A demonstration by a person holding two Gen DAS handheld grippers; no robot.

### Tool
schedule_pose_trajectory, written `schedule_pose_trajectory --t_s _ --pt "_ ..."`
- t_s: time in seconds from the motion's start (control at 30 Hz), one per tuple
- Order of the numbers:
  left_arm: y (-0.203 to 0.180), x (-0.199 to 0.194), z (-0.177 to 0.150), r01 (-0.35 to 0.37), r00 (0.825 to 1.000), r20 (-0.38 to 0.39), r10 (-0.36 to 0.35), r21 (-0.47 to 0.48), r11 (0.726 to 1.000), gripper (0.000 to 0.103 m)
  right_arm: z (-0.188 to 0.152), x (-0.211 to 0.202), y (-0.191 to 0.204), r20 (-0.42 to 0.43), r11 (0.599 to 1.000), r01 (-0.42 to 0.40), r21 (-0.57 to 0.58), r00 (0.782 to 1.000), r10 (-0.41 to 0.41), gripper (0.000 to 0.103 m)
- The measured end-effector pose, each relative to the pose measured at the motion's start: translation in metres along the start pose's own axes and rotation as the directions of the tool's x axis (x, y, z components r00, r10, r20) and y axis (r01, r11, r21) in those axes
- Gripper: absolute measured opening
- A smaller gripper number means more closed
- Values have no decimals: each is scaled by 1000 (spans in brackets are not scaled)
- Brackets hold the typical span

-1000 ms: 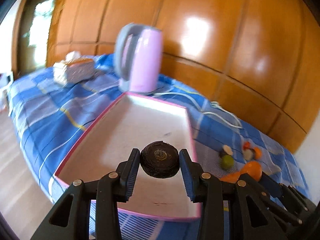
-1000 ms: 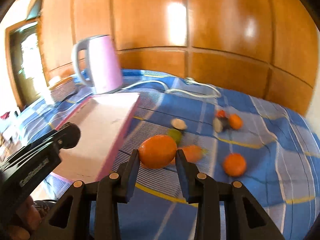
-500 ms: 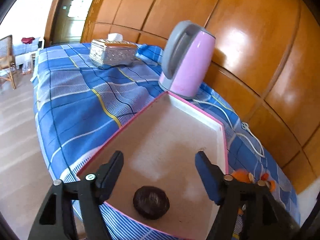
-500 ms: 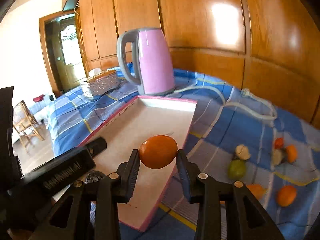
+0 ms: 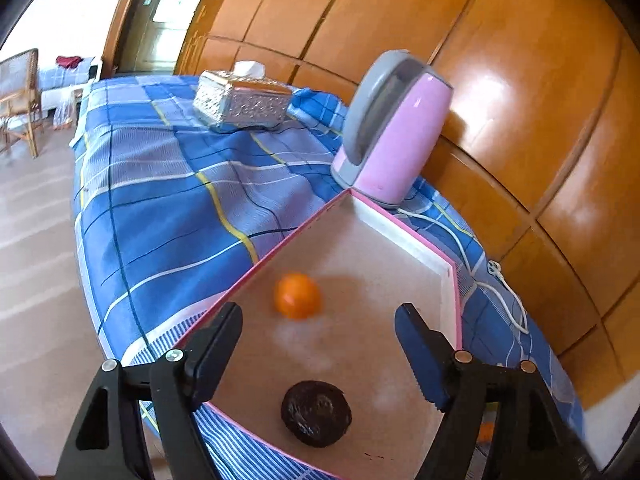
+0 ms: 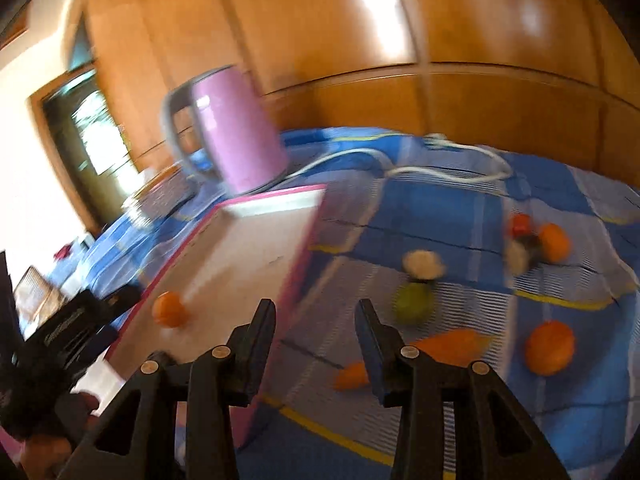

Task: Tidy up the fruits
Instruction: 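Withdraw both tools from the tray back toward the remaining produce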

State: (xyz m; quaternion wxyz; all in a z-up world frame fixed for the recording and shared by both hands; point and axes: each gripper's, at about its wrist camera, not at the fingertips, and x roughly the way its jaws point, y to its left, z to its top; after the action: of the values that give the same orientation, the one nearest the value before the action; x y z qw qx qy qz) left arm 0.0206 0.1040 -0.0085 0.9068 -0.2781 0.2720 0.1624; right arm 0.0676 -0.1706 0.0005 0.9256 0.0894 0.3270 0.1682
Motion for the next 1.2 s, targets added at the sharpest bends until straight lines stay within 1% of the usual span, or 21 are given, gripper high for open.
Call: schedule_pose_trajectory --t_s 0.1,0.2,0.27,0.33,0.43,0.5,0.57,0.6,0.73,0.77,0.8,0.87,0.9,0.93,0.97,1.07,1.13,1.2 --pt "-3 -2 -1 15 1000 2 -15 19 1000 79 -1 -13 -27 24 993 67 97 997 -69 42" --pt "-10 -1 -5 48 999 -22 -46 59 997 79 -4 -22 -54 15 967 168 189 985 -174 42" --pt "-19 -1 -9 80 996 -40 -76 111 991 78 -6 -30 -70 15 947 188 259 980 -199 42" --pt "-35 -3 -16 128 991 -63 -117 201 971 78 -9 -36 -84 11 928 200 314 977 -214 42" --pt "-60 -12 -32 171 985 -57 -161 343 924 78 -12 -43 -94 7 912 213 350 973 -230 42" --pt "-72 -12 -41 217 976 -100 -193 400 891 78 -14 -42 -94 -1 910 222 350 972 -237 42" --pt "-80 -13 -48 236 972 -120 -203 441 866 78 -15 -41 -94 -13 910 228 347 971 -238 42" --pt "-82 -14 -51 243 970 -125 -208 455 857 78 -17 -41 -94 -17 909 228 348 971 -237 42" --pt "-87 -14 -55 262 965 -153 -215 483 835 77 -18 -40 -92 -25 914 232 333 971 -237 42" --pt "-90 -17 -60 270 963 -156 -221 503 821 75 -18 -40 -92 -25 914 231 333 972 -236 42" --pt "-94 -20 -63 277 961 -153 -231 525 805 75 -18 -40 -92 -25 914 227 337 972 -232 42" --pt "-103 -24 -74 304 953 -176 -248 582 754 75 -19 -40 -94 -29 911 224 347 973 -228 42" --pt "-106 -23 -79 311 950 -188 -247 601 736 75 -20 -40 -95 -33 909 226 351 973 -229 42" --pt "-110 -24 -86 322 947 -209 -246 625 711 75 -20 -40 -96 -36 907 227 354 973 -229 42" --pt "-115 -24 -94 345 939 -238 -250 650 678 72 -20 -40 -97 -36 906 227 358 973 -230 42" --pt "-121 -28 -106 374 927 -267 -262 687 623 70 -22 -42 -97 -37 903 234 360 971 -236 42" --pt "-121 -29 -108 387 922 -280 -267 684 618 68 -24 -45 -96 -41 904 237 357 970 -238 42" --pt "-119 -27 -105 394 919 -291 -266 665 634 66 -26 -47 -96 -44 903 242 354 969 -242 42"
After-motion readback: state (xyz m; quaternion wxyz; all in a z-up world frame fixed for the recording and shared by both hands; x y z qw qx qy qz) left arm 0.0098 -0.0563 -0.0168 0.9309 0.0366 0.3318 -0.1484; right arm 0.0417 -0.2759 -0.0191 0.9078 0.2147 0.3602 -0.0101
